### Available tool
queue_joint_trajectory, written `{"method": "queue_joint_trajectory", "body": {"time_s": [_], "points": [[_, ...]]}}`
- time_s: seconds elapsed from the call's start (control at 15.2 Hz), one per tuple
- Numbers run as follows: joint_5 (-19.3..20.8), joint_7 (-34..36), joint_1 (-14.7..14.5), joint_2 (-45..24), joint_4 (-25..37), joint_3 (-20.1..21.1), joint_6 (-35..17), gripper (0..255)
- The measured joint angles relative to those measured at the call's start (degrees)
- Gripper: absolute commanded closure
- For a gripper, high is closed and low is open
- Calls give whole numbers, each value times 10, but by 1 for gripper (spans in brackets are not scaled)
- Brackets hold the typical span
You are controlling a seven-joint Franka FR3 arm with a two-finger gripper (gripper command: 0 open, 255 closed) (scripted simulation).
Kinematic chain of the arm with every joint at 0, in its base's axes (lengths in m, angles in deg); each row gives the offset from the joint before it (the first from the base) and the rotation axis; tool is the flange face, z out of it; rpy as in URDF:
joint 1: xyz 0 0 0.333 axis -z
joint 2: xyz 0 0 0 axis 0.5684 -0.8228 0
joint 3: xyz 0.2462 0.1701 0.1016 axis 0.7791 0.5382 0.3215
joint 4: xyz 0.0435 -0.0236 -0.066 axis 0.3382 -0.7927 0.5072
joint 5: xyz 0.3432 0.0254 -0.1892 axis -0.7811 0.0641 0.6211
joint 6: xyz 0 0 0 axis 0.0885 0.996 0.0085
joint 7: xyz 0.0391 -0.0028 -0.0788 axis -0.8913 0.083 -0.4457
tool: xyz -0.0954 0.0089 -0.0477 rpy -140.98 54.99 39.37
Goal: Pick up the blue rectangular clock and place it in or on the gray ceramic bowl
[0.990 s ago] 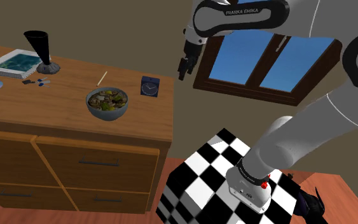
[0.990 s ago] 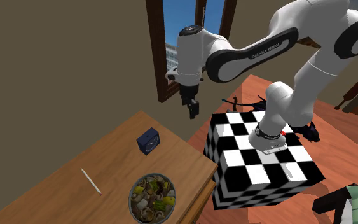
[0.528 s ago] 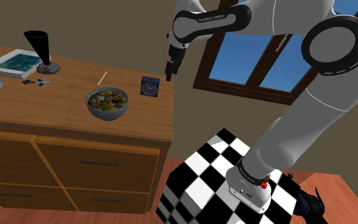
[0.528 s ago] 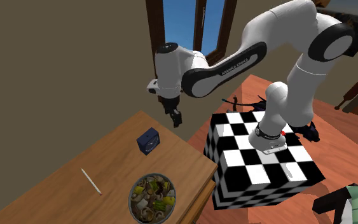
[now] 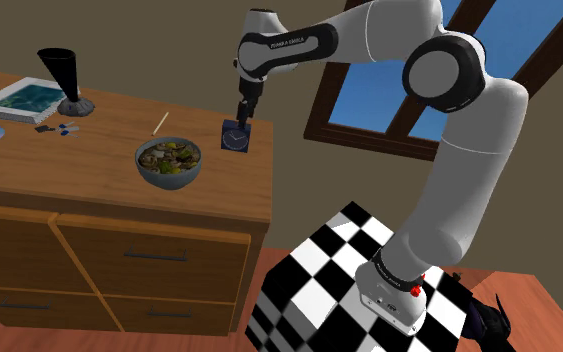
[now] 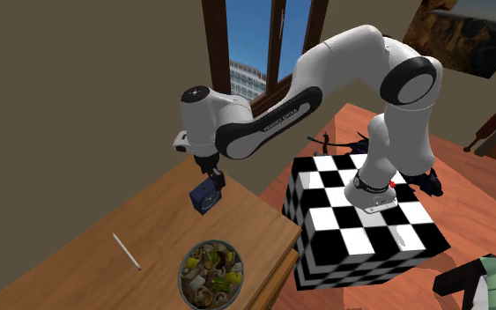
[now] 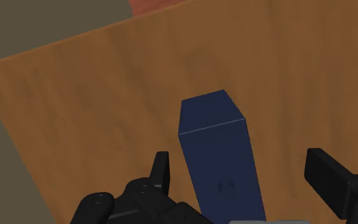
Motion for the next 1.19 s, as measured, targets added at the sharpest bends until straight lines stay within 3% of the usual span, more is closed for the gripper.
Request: {"method": "queue_joint_trajectory", "body": {"time_s": [0.2, 0.59, 0.99, 1.06, 1.19], "points": [[2, -13, 0, -35, 29, 2, -8, 0], [2, -13, -1, -58, 15, 3, -45, 0], [2, -13, -1, -61, 14, 3, -49, 0], [2, -13, -1, -61, 14, 3, -49, 255], [2, -13, -1, -60, 14, 3, -49, 255]]}}
